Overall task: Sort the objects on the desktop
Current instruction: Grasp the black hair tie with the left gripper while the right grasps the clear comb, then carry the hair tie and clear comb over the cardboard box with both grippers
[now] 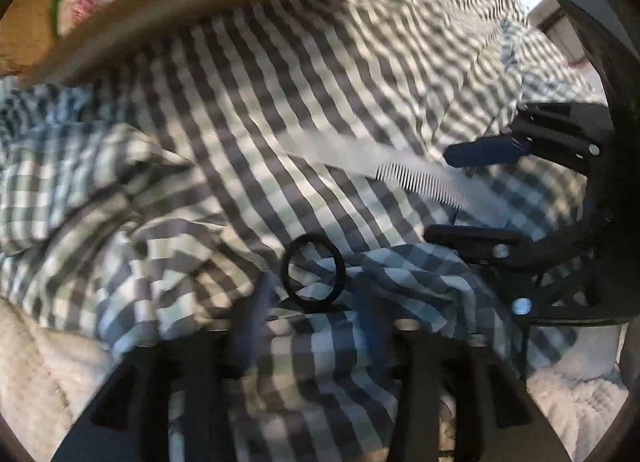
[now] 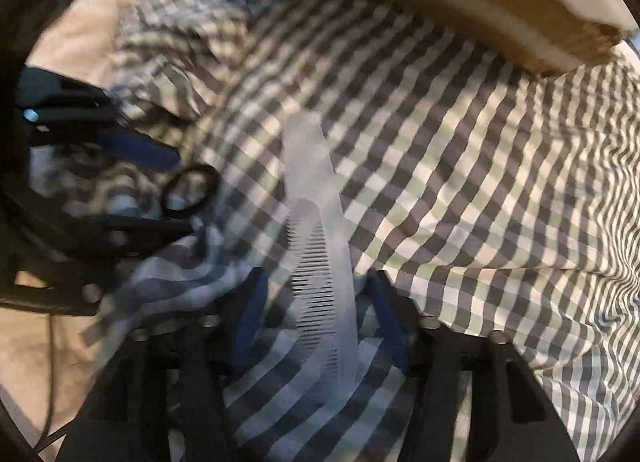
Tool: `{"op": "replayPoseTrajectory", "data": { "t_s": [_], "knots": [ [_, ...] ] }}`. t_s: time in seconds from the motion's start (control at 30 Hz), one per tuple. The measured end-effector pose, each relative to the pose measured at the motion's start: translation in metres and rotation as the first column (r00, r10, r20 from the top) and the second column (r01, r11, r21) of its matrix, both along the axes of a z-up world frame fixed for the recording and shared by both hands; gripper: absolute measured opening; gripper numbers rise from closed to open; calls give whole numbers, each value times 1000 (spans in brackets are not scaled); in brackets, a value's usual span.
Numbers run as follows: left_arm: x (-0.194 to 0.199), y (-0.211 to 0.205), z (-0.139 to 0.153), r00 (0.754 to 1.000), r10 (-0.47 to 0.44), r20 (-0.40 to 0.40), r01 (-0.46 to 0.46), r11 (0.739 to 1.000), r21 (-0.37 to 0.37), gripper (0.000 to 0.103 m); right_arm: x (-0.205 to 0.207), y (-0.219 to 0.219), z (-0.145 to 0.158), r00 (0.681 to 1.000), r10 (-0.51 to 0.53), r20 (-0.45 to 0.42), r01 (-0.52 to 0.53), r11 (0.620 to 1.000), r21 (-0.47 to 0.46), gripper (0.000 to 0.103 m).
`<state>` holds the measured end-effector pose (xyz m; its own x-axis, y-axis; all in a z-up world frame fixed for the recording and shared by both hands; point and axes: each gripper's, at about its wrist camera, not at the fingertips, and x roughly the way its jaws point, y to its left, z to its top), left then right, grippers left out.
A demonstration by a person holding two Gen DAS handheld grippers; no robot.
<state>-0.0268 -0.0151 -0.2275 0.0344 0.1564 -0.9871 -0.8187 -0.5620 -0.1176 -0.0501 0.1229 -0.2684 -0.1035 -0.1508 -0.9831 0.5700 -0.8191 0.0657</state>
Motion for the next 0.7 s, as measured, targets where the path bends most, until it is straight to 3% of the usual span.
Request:
{"op": "replayPoseTrajectory", "data": {
  "t_s": [0.13,0.17,0.2,0.23,0.27,0.3,0.4,0.7],
  "knots": [
    [-12,5,-17,999,27,44,-25,999,-39,61,-2,7,2,1000,-9,1,9,999,-36,24],
    [-16,5,-23,998,41,56,-38,998,-53,58,-2,9,3,1000,-13,-1,13,999,-46,24],
    [-19,4,-28,996,53,65,-49,997,-62,40,-2,11,5,1000,-17,-4,17,998,-55,24],
    [-20,4,-31,997,56,60,-51,996,-71,27,-2,14,8,1000,-25,-7,24,997,-67,24],
    [-21,3,-31,997,55,59,-51,996,-69,25,-2,17,10,999,-32,-11,31,996,-80,24],
    [-21,3,-29,997,48,58,-45,997,-58,16,-2,19,13,999,-37,-12,36,995,-92,23],
    [-20,1,-20,999,41,35,-40,999,-35,8,-2,28,22,998,-53,-12,51,989,-138,23],
    [-16,-15,18,999,21,33,-24,994,104,6,5,52,45,995,-97,-16,91,971,-219,20]
  ]
}}
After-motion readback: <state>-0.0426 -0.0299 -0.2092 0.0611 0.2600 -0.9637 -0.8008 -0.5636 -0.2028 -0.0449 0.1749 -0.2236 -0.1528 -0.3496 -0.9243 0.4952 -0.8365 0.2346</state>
